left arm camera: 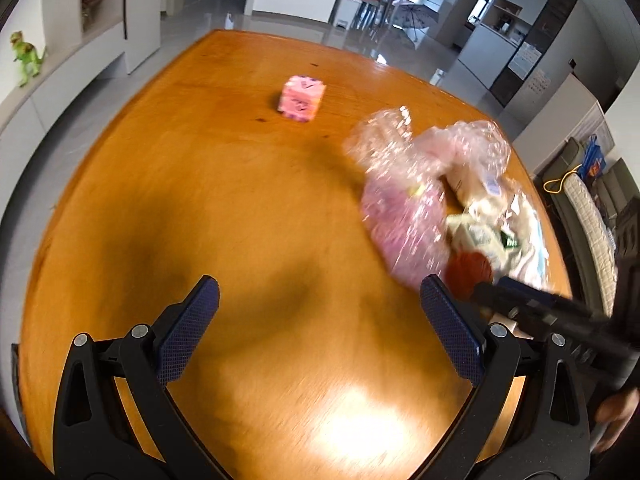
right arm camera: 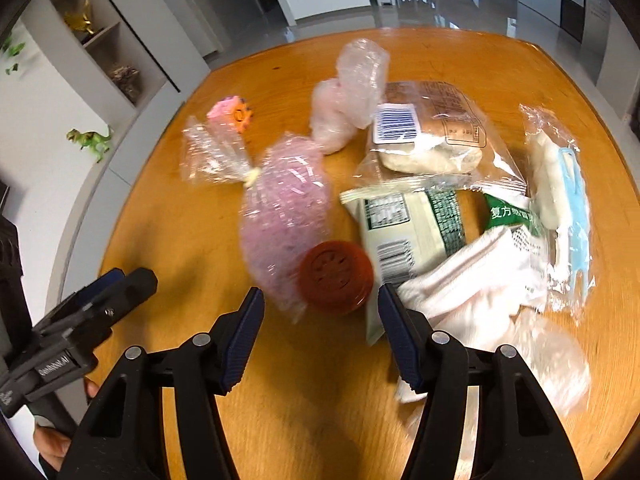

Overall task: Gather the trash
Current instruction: 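Grasp the pink plastic bag with the left gripper and lift it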

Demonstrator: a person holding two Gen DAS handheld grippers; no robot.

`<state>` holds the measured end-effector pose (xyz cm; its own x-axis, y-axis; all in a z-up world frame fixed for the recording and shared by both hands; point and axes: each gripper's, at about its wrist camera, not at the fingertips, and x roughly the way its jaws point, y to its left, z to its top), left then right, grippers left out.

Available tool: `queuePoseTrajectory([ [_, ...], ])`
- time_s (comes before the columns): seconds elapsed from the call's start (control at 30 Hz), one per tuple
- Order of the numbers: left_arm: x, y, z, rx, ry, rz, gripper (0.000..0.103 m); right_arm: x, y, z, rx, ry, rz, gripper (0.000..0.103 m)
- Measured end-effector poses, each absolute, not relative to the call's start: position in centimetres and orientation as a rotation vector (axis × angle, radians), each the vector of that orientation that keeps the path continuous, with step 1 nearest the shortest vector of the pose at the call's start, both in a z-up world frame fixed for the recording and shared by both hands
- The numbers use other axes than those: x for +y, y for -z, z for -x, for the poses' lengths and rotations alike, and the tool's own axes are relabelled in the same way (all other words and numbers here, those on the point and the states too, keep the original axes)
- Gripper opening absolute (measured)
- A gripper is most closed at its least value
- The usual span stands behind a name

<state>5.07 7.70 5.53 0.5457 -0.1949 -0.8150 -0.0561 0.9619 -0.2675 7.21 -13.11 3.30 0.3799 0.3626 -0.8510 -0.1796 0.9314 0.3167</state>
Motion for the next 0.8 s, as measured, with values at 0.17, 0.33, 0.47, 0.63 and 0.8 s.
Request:
queuePoseTrajectory([
  [0.17, 6.0, -5.0, -7.1, 1.012, 0.095, 0.262, 0.097, -12.3, -2.9, -8.5, 1.133, -0.310, -0.115, 0.060],
  [0.33, 5.2, -4.4, -8.3, 1.045, 0.101, 0.272, 0.097, -12.1, -2.2, -8.5, 1.138, -0.304, -0.040, 0.046],
  [0.47, 4.1, -4.1, -9.9, 1.071, 0.108, 0.279, 0.097, -14.4, -2.4, -7.1, 1.134, -0.364, -0.137, 0.046],
  [0.63, 1.2, -3.4, -12.1, 1.094, 0.118, 0.223, 0.097, -16.4, -2.8, -5.4, 1.135, -0.406, -0.200, 0.046],
  [0.8, -1.0, -1.6, -13.8, 1.127, 0.082, 0.158, 0.096, -17.1, -3.2, -4.3, 1.130, -0.420, -0.221, 0.046],
])
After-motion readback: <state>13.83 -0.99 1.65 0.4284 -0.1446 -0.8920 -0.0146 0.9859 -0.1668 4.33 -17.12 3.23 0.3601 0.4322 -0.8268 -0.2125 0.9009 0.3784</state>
